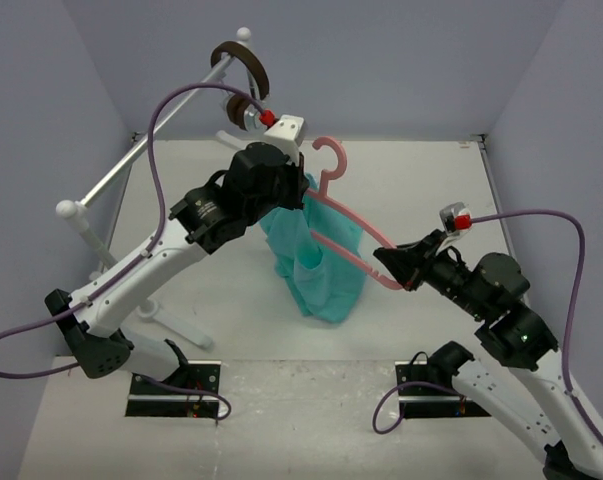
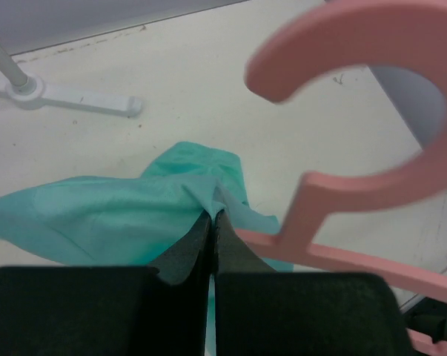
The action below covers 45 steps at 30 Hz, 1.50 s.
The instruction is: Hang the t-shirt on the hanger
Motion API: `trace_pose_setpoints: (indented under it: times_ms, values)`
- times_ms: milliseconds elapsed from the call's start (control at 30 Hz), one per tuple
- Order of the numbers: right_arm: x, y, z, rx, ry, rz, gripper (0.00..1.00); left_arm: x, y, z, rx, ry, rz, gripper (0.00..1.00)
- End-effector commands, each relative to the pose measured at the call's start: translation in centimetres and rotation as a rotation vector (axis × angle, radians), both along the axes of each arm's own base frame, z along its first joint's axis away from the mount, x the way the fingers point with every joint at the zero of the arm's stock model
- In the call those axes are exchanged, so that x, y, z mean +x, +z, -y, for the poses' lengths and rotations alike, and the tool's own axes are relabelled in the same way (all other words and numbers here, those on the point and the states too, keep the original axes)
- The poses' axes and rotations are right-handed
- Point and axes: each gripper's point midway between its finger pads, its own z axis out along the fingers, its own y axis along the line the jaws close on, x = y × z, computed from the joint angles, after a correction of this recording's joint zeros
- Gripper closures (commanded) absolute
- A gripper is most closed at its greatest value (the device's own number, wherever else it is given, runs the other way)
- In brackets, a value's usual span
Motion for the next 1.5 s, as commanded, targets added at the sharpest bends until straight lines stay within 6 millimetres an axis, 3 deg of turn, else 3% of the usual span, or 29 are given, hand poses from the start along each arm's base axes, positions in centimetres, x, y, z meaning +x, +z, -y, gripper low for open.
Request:
trace_pose_setpoints:
  times_ms: [0,67,133,267,367,400,467,500,533,567,633,700,800,900,967,1067,1167,1333,1467]
  values:
    - [2.8,3.2,-1.2,0.186,-0.045,0.163,1.00,-3.8,3.6,0.5,-0.042,-0.160,0.061,1.00]
    - [2.8,1.9,-2.6,0.189,0.016,0.157,1.00,-4.9,3.8,0.9,-0.023,-0.213,0.061,1.00]
    - [3.0,2.0,-3.1,0.229,0.036,0.179,1.00,-6.1,4.2,1.1,-0.009,-0.254,0.061,1.00]
    - [3.3,1.8,-3.0,0.316,0.019,0.234,1.00,-8.2,4.7,1.7,0.008,-0.343,0.069,1.00]
    - [3.1,1.8,-2.4,0.322,0.004,0.267,1.00,-7.3,4.0,0.8,0.067,-0.281,0.063,0.98]
    - [3.0,1.6,-2.4,0.322,0.004,0.277,1.00,-6.8,3.8,0.2,0.094,-0.244,0.060,0.87]
    - [2.1,3.1,-1.2,0.395,-0.017,0.358,1.00,-5.6,4.2,-0.8,0.146,-0.163,0.069,0.52]
    - [2.1,2.5,-0.7,0.403,-0.038,0.366,1.00,-5.4,5.0,-1.1,0.150,-0.149,0.083,0.42]
    - [1.6,3.7,0.2,0.444,-0.060,0.420,1.00,-4.8,6.8,-1.8,0.139,-0.099,0.117,0.37]
    - [1.3,3.9,0.6,0.461,-0.071,0.451,1.00,-4.4,8.3,-2.8,0.139,-0.048,0.149,0.25]
    - [1.2,4.4,1.3,0.478,-0.096,0.493,1.00,-3.7,10.9,-5.0,0.145,0.055,0.204,0.10]
    - [1.0,4.9,1.5,0.465,-0.100,0.531,1.00,-3.2,13.6,-7.1,0.136,0.146,0.265,0.03]
    - [1.0,5.5,1.1,0.414,-0.079,0.583,1.00,-2.8,16.7,-9.2,0.127,0.213,0.369,0.00]
    - [1.0,6.1,0.8,0.331,-0.025,0.647,1.00,-3.5,17.0,-9.4,0.211,0.108,0.491,0.00]
    - [1.1,5.7,0.1,0.242,0.081,0.663,1.00,-4.2,19.1,-9.2,0.196,0.046,0.638,0.00]
    - [1.5,4.4,-0.5,0.099,0.279,0.619,1.00,-5.9,18.6,-8.9,0.319,-0.115,0.816,0.00]
    - [1.2,3.4,-1.1,0.023,0.451,0.589,1.00,-6.9,16.5,-8.9,0.466,-0.232,0.902,0.00]
    - [0.9,3.1,-0.9,-0.043,0.552,0.595,1.00,-7.2,12.3,-8.9,0.613,-0.344,0.855,0.00]
    - [0.4,4.1,-0.8,-0.067,0.583,0.627,1.00,-7.8,9.5,-8.3,0.661,-0.451,0.782,0.01]
